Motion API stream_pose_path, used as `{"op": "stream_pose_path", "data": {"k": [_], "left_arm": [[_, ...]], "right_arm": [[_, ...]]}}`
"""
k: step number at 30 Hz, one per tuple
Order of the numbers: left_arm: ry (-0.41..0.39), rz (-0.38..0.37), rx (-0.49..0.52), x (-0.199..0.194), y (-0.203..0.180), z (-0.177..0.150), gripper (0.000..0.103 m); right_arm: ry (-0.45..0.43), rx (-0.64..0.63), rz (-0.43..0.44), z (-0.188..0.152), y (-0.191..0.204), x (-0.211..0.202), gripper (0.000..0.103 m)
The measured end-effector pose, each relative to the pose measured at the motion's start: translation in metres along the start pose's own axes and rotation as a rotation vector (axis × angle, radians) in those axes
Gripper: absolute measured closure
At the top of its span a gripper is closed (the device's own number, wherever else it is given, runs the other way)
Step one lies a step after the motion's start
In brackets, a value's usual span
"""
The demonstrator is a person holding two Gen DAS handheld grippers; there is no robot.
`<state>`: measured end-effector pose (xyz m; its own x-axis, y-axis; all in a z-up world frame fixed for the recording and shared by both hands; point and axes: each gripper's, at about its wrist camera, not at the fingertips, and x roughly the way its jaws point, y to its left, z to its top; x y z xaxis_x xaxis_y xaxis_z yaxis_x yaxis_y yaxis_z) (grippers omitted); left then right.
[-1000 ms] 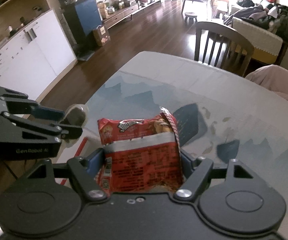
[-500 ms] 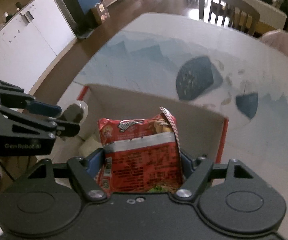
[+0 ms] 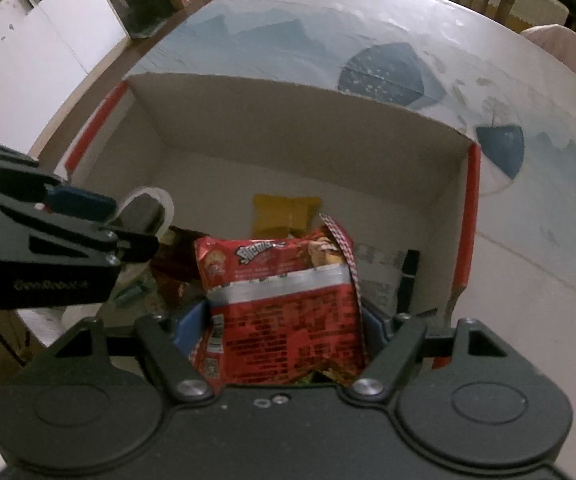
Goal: Organize snacks
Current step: 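Open both tools to drop the chip bag and popsicle item into the box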
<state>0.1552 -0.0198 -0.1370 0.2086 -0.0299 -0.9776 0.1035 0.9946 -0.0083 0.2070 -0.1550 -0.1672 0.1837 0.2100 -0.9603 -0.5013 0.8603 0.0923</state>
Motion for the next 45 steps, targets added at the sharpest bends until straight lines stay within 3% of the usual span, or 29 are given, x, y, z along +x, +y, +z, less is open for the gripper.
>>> {"op": "stream_pose_path", "data": {"k": [12,23,29,32,45], "left_arm": [[-0.029,0.019,0.038,0.016,-0.005,-0.011,0.063],[-0.059,0.012,0.047,0.014,-0.006,-0.02,0.063],[-0.079,0.012,0.047,0.007,-0.003,-0.025,0.058],[-0.1,-0.002,0.037,0.0,-0.001,-0.028,0.05],[-0.225,-0.018,0.048,-0.045,0.002,-0.054,0.037]], "right_arm": [[-0.004,-0.004,-0.028,-0.007,0.004,0.014,0.025],[-0.026,0.016,-0.054,-0.015,0.005,0.007,0.012],[-0.061,0.049,-0.063,-0.023,0.003,-0.005,0.012],[-0.094,0.077,-0.057,-0.029,0.001,-0.014,0.011],[-0.295,0.163,-0.068,-0.061,0.008,-0.066,0.003]]}}
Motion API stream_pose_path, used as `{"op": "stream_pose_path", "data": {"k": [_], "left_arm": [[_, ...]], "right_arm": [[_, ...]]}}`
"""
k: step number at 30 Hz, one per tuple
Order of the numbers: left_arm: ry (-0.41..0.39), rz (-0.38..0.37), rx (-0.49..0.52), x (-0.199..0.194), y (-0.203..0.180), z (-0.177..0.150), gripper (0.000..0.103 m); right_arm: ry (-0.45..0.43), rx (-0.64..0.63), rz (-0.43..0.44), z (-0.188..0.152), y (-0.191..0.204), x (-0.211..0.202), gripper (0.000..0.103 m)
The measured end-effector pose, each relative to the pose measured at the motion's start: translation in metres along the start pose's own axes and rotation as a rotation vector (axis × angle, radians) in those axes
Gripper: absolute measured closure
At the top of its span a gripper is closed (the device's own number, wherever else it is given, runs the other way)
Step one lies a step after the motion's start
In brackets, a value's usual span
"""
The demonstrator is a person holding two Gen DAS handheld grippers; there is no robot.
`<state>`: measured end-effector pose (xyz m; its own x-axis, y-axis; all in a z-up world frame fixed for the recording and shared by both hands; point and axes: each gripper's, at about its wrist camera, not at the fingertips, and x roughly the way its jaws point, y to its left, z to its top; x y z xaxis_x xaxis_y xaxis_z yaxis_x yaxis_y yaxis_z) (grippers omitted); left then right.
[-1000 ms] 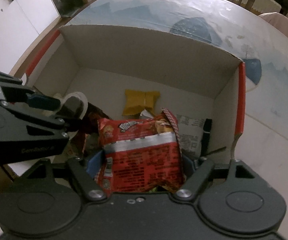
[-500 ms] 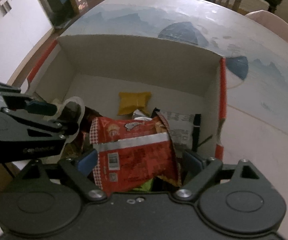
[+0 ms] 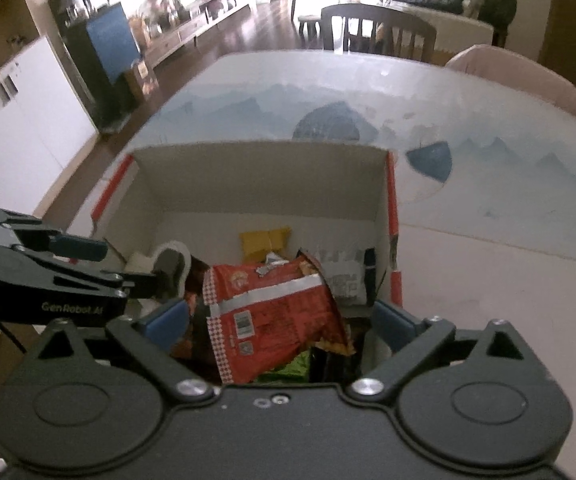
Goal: Organize snacks
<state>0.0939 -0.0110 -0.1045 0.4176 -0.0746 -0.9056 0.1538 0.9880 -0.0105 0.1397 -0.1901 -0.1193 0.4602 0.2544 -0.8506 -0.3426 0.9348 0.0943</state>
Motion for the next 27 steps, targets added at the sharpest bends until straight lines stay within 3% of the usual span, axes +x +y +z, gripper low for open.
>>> {"op": "stream_pose_path", "data": {"k": [11,22,24,27], "left_arm": [[-0.105,0.015,-0.049,-0.04,-0.006,-0.005,0.031],[-0.216,0.0,-0.095,-0.078,-0.027,-0.022,0.012],[-0.238,-0.004,-0.098,-0.084,-0.03,-0.026,0.002],[-0.257,-0.01,-0.121,-0.092,-0.033,-0.03,0.002]], "right_arm": [[-0.129,0.022,0.044,-0.006,-0.005,-0.044,0.002],[-0.243,0.096,0.057,-0.024,-0.024,-0.08,0.0],[-0.25,0.103,0.051,-0.028,-0.026,-0.082,0.0],[-0.266,0.114,0.058,-0.034,-0.027,-0.087,0.0]]}}
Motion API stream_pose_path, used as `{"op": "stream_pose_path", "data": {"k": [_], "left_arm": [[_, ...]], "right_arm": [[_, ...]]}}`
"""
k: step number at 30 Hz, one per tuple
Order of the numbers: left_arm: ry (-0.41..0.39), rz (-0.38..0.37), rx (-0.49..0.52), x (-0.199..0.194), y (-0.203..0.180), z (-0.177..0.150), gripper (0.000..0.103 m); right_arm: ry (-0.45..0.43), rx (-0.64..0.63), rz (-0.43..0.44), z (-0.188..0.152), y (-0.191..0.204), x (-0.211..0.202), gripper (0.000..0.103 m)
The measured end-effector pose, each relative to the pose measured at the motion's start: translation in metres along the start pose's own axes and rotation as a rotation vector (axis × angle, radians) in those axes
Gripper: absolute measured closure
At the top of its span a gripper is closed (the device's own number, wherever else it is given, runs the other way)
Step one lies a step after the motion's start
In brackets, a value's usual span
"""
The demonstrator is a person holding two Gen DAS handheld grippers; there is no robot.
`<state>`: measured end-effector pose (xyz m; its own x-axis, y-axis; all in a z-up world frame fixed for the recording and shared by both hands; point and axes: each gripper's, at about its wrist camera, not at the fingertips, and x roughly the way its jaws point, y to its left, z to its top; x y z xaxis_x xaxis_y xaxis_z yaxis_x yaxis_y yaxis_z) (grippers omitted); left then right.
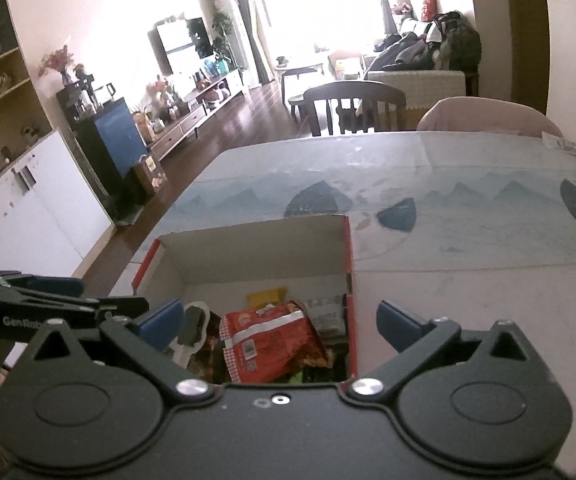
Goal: Organize snacks
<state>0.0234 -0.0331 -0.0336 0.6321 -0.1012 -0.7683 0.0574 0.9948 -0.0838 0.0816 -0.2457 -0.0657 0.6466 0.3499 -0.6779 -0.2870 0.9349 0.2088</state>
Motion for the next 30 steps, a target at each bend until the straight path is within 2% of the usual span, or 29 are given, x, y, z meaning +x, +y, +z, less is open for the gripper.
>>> {"op": "stream_pose_path", "data": {"k": [5,10,15,20,30], "left_arm": [[-0.02,0.023,-0.008,-0.012,-0.008,-0.006,0.002],[-0.019,0.02,-0.051,-0.018,-0.009,-0.012,0.002],[-0.027,0.043,-0.046,-0.025,-0.013,-0.016,0.002],[-0.042,0.063,-0.038,-0.031,-0.016,-0.019,0.002],[-0.047,0.082,-0.038,-0.035,-0.02,-0.023,0.002]], "right_arm": [[-0.016,-0.023,0.046,0.0,0.002,-0.006,0.0],[-0.025,-0.018,0.038,-0.003,0.003,-0.012,0.0],[0.013,0.012,0.056,-0.007,0.0,-0.011,0.0],[-0.021,-0.005,0.046,-0.006,0.004,-0.016,0.0],[-0.037,-0.018,0.049,-0.009,0.006,-0.022,0.0]]}}
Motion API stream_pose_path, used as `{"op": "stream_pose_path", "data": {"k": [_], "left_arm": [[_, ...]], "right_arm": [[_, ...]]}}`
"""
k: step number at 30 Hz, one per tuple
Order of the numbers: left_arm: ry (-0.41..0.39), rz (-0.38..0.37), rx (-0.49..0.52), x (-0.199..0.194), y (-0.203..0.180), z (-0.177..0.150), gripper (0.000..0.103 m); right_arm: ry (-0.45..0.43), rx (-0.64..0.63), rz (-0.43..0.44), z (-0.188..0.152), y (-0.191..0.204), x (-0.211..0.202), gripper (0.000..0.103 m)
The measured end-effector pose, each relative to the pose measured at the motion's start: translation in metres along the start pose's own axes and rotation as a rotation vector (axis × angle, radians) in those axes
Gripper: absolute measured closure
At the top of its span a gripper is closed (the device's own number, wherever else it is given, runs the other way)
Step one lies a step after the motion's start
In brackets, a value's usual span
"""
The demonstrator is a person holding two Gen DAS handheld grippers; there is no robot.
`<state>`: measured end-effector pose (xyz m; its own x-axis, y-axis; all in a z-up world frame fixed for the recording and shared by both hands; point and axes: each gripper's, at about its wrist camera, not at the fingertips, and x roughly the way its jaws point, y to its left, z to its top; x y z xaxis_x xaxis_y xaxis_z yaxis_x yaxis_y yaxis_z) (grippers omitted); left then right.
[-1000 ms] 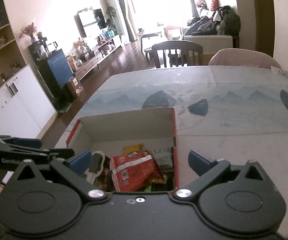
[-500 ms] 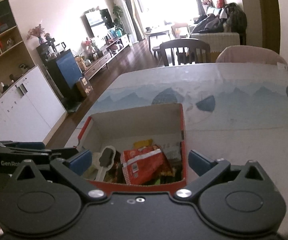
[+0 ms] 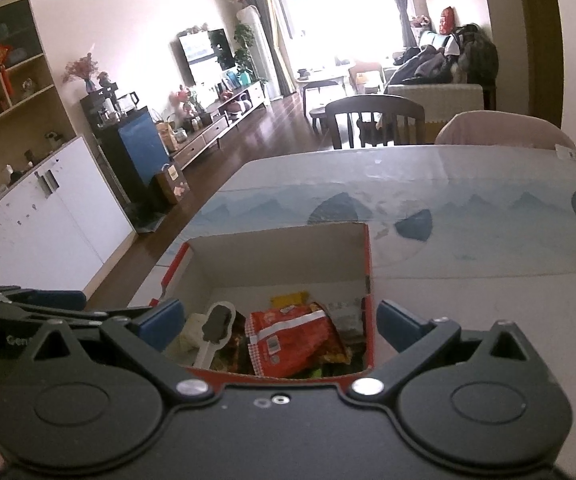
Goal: Organize snacks
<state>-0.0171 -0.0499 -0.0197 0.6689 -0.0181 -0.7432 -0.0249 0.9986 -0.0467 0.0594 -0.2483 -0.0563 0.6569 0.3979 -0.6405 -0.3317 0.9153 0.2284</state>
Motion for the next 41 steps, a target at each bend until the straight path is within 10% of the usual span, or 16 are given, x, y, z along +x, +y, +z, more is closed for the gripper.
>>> {"op": "stream_pose_path", "data": {"k": [41], "left_arm": [[0.059,-0.046,0.015,0.004,0.0,-0.015,0.002]], "right_arm": [[0.002,0.041,-0.041,-0.013,0.003,-0.01,0.0]]}}
